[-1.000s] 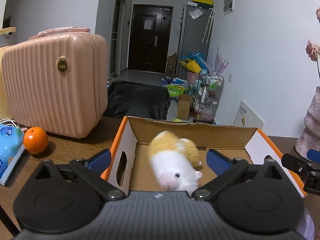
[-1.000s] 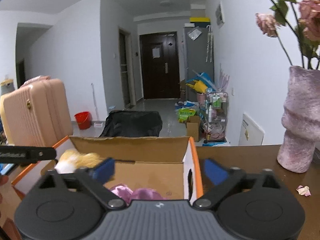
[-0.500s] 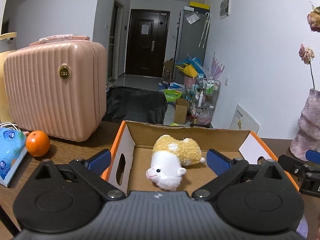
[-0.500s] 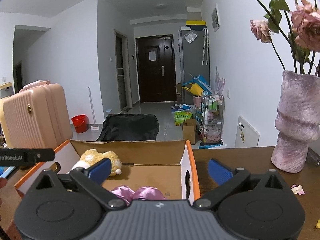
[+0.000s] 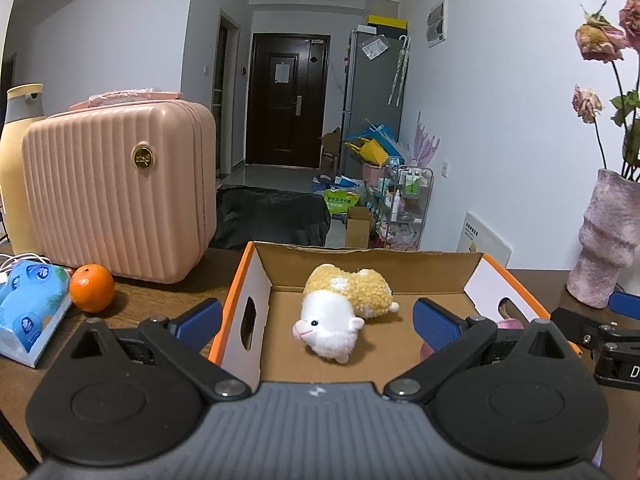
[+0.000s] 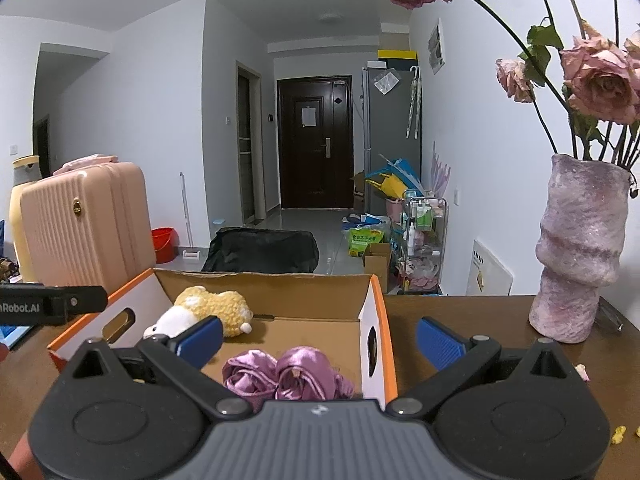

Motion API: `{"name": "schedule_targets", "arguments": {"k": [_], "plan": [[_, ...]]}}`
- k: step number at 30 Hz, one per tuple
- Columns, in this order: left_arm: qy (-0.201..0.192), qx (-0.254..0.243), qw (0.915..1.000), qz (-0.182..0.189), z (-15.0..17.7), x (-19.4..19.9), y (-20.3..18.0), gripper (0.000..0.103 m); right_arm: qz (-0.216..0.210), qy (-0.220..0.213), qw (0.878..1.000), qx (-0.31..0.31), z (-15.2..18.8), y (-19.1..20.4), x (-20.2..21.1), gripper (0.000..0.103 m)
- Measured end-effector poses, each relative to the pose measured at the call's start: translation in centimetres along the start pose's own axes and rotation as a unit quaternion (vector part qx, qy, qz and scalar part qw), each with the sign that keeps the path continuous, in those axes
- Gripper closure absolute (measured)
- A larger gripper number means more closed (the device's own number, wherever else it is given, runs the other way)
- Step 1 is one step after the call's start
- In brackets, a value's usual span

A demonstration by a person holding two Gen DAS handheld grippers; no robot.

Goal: Organize soft objects
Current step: 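Open both tools to drop the lamb and bow into the box, then move the right tool to the light-blue fluffy puff and close on it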

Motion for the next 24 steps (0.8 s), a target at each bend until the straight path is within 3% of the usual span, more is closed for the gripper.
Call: {"name": "schedule_targets", "arguments": {"k": [24], "plan": [[0.008,-0.002,0.9999,0.012,3.2,7.5,0.2,0.0,-0.012,0.009,1.0,0.001,2.8,1.1,8.1,0.0]]}}
Point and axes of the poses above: each gripper's, at about its wrist camera, not at the fingertips, and x roughly against the way its jaws point, y to its left, z to its underside, the point moved 3 cm from there along -x, roughly the way its jaws point, and after that the axes turned 9 degrees about -y, right-handed, at the moved point
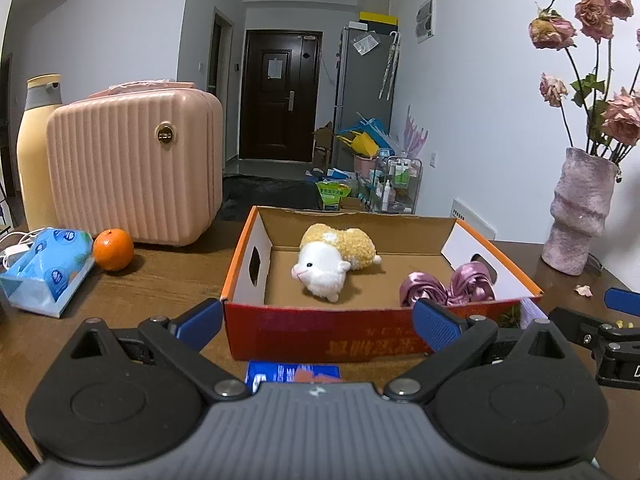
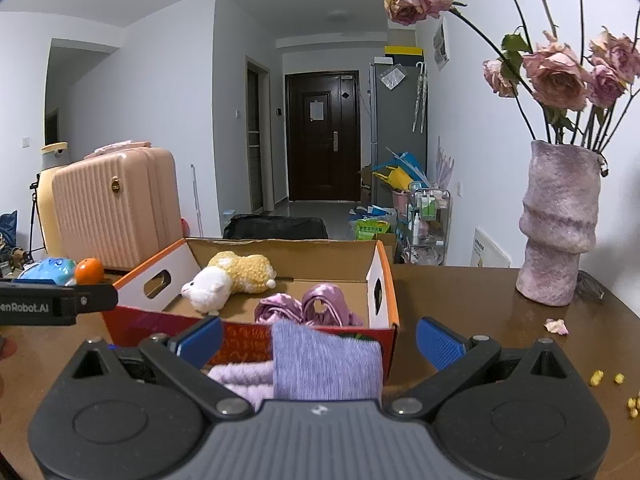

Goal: Organize soft objects
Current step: 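Move the right tool to the light-blue fluffy puff and close on it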

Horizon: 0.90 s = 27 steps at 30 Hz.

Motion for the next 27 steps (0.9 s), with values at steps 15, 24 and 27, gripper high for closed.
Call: {"name": "schedule_targets", "arguments": {"k": [15,24,27], "plan": [[0.013,-0.007,0.9998,0.015,2.4,5.0,0.0,0.0,0.0,0.0,1.0,0.007,1.6,0.8,4.7,0.0],[0.023,-0.009,0.9993,0.027,3.9,8.0,0.7,0.0,0.0,0.015,1.0,0.003,3.4,1.4,7.8,0.0],[0.026,-0.008,0.9992,0.03,4.4,8.9,1.0,0.0,0.0,0.02,1.0,-0.003,4.0,1.5,8.9,0.0]]}}
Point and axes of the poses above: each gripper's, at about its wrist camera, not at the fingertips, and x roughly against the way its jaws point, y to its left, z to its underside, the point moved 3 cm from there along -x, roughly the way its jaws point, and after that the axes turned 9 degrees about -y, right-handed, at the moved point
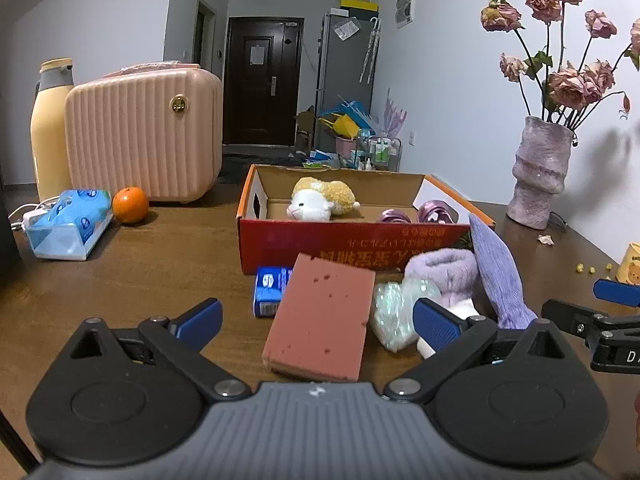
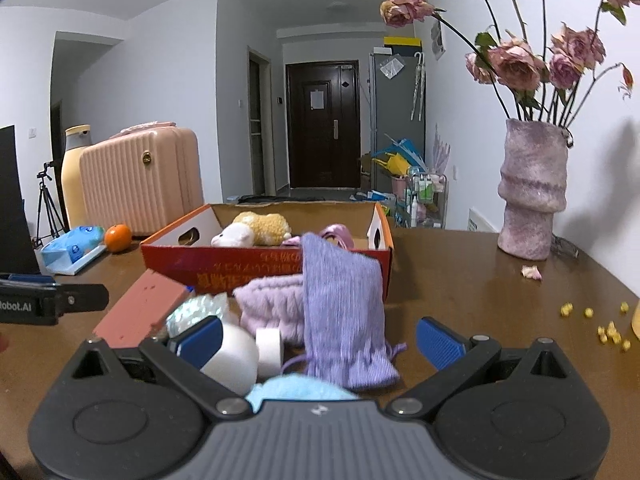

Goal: Organize soft objects
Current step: 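Move the right tool to the light-blue fluffy puff and close on it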

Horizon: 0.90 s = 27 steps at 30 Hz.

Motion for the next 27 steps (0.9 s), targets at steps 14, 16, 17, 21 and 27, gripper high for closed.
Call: {"name": "schedule_targets", "arguments": {"k": [14,16,17,21,27], "plan": [[0.027,0.013,0.9994,0.016,1.4,1.8,1.7,0.0,0.017,0.058,0.998,-0.004,3.6,1.2,1.9,0.0],[0.031,0.013,0.9993,0.018,1.4,1.7,2.0,0.0,0.019,0.067,0.998,0.0,3.9,1.4,1.5,0.0],[0.033,0.012,0.9992,0.018,1.4,1.6,2.1,0.0,0.021,0.071,0.997,0.001,4.0,1.4,1.3,0.0],[0.04,0.009,0.9989,0.024,1.5,1.4,2.6,0.0,0.023,0.096,0.995,-0.012,4.6,1.2,-0.4,0.0],[0.063,-0.01,0.9972,0.04,2.0,0.3,3.6,0.0,0.041,0.12,0.992,-0.02,5.1,1.5,-2.8,0.003]]}}
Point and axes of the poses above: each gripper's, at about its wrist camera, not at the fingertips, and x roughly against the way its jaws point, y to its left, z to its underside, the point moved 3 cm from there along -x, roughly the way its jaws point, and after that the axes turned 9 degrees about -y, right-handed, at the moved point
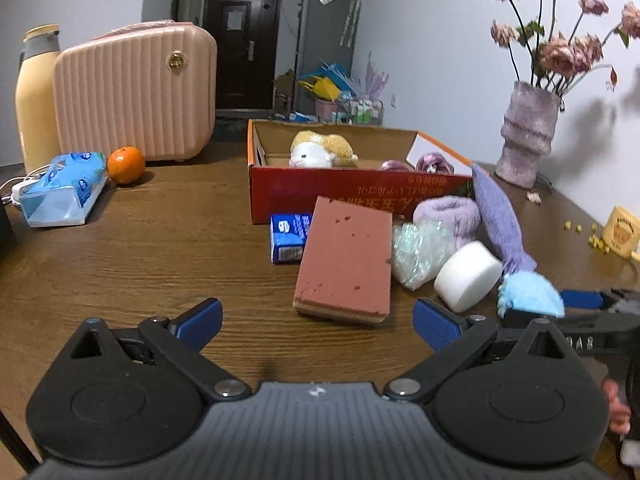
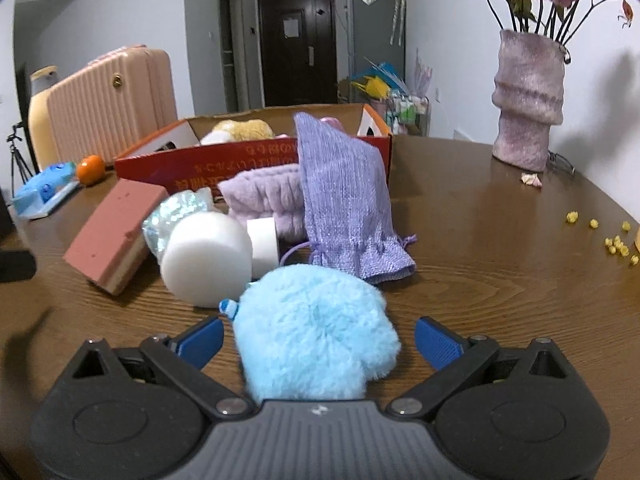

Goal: Organize soft objects
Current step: 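Move the right tool to the light-blue fluffy puff and close on it, then lift the blue puff with the right tool toward the box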

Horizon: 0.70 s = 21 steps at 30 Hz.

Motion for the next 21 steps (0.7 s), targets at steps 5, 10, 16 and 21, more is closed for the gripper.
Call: {"name": "schedule_targets", "arguments": {"k": [5,10,16,21], "plan": [[0.013,0.0,0.9999,0.003,0.1,-0.7,1.4,0.0,0.006,0.009,1.0,-0.008,0.0,0.4,-0.8,0.015],[0.012,0.003,0.9999,-0.005,-0.2,-1.0,2.4,0.0,0.004,0.012,1.0,-0.008,0.1,0.4,-1.0,0.023],[0.013,0.003,0.9998,-0.015,-0.3,-1.1,2.6,0.0,-0.015,0.008,1.0,0.001,0.1,0.8,-0.8,0.028],[0.01,0.002,0.9997,-0.023,-0.4,-1.2,2.6,0.0,-0.023,-0.003,1.0,0.004,-0.1,1.0,-0.2,0.028]]}}
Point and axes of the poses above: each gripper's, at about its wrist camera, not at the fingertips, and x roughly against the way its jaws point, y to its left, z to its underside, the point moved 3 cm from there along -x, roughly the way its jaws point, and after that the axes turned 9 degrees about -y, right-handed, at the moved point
